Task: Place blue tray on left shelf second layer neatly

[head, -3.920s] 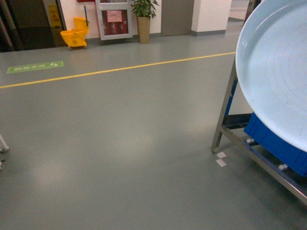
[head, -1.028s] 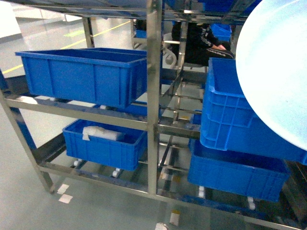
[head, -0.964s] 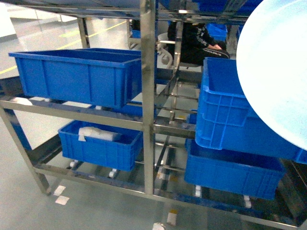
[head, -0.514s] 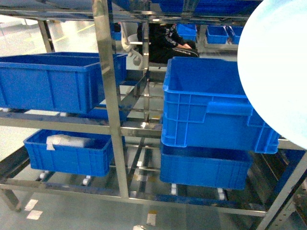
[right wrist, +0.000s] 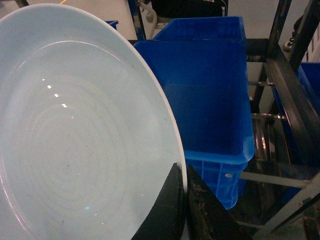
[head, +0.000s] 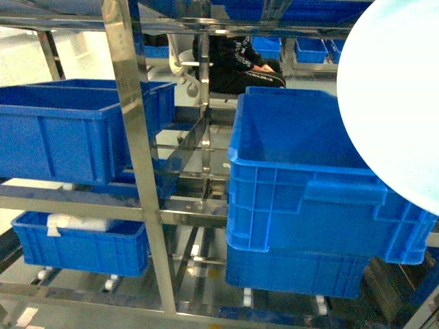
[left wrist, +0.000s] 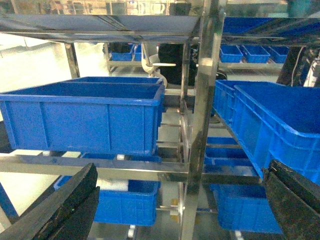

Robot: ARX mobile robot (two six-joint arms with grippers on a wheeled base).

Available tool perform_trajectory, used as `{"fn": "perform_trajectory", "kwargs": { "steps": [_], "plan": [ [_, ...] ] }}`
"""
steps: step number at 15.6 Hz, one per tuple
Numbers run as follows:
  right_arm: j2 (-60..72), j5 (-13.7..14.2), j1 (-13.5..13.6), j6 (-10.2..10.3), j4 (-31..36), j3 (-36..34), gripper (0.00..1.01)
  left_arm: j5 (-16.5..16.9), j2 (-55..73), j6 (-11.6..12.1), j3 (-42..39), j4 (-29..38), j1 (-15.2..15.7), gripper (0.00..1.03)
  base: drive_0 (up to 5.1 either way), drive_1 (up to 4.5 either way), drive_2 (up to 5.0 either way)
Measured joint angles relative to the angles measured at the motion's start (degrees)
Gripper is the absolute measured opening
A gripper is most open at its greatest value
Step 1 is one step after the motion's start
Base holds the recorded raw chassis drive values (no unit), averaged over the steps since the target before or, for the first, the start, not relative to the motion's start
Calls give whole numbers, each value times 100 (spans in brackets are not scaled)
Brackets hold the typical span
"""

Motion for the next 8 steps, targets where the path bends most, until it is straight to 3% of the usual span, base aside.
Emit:
{"fn": "perform_trajectory", "kwargs": {
  "steps": [8],
  "plan": [
    [31, -11, 2, 0, 0, 0, 2, -4, 0, 0, 0, -7, 7, 98, -27, -27, -27]
  ]
}}
